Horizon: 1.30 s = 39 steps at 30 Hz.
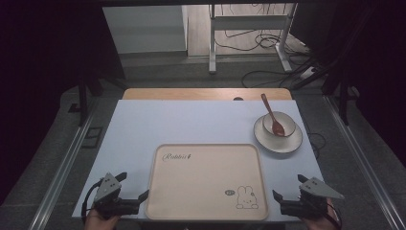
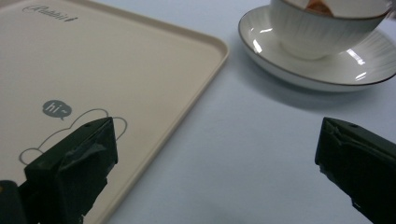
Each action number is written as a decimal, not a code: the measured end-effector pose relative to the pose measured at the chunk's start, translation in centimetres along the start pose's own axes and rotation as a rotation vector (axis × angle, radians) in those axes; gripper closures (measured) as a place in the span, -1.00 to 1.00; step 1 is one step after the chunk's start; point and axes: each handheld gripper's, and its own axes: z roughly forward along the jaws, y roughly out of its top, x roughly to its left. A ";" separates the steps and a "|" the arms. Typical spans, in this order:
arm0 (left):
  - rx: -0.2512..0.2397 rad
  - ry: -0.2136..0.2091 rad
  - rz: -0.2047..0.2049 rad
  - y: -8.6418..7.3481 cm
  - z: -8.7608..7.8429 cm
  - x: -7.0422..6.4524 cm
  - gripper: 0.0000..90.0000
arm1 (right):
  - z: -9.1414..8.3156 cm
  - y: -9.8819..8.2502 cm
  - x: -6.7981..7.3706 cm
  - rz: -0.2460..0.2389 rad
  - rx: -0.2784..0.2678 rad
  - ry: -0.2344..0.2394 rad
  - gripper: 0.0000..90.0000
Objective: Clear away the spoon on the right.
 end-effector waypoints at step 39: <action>0.013 -0.011 0.032 0.0 0.2 -0.2 -0.99 | 1.6 0.2 -1.2 0.000 0.023 0.044 -1.00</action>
